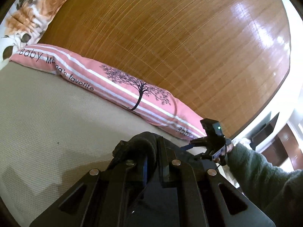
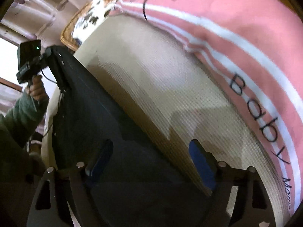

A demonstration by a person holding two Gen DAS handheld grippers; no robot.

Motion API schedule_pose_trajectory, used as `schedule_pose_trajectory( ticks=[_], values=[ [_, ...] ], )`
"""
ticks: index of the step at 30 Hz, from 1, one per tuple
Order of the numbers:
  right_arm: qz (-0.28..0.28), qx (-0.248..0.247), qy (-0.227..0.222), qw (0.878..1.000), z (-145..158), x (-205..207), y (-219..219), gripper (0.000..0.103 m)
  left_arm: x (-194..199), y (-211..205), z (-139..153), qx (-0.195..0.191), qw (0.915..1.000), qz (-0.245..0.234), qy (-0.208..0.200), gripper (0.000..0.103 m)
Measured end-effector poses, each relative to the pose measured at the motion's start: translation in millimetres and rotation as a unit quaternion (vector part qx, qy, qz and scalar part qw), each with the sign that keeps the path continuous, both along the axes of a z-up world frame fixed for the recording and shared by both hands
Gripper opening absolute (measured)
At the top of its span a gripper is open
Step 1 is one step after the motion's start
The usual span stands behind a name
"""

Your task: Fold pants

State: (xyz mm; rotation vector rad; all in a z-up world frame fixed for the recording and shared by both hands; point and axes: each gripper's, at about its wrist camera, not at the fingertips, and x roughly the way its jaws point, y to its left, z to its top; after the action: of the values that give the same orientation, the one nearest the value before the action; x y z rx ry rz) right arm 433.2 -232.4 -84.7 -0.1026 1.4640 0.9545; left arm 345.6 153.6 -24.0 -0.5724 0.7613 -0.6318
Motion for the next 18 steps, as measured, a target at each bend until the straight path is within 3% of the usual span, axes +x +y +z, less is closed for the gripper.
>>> schedule_pose_trajectory(
  ticks=[4,8,12,15,17,18],
  values=[
    [0.003,-0.017,0.008,1.0,-12,-4,-16,0.074,1,-1,-1,0.018,0.9998,0.005,0.002,0.009],
    [-0.005,-0.019,0.006,1.0,-13,-12,-36,0.054,6,-2,-8,0.031,0.9993,0.017,0.012,0.009],
    [-0.014,-0.024,0.005,1.0,-13,-19,-50,0.047,13,-6,-17,0.045,0.9985,0.026,0.017,0.009],
    [-0.021,-0.033,-0.015,0.999,-13,-24,-52,0.032,15,-6,-21,0.05,0.998,0.033,0.02,0.009],
    [-0.035,-0.044,-0.03,0.998,-12,-27,-55,0.015,17,-7,-24,0.062,0.9971,0.039,0.021,0.009],
    [-0.041,-0.045,-0.033,0.998,-11,-28,-58,0.014,17,-9,-24,0.071,0.9965,0.041,0.019,0.009]
  ],
)
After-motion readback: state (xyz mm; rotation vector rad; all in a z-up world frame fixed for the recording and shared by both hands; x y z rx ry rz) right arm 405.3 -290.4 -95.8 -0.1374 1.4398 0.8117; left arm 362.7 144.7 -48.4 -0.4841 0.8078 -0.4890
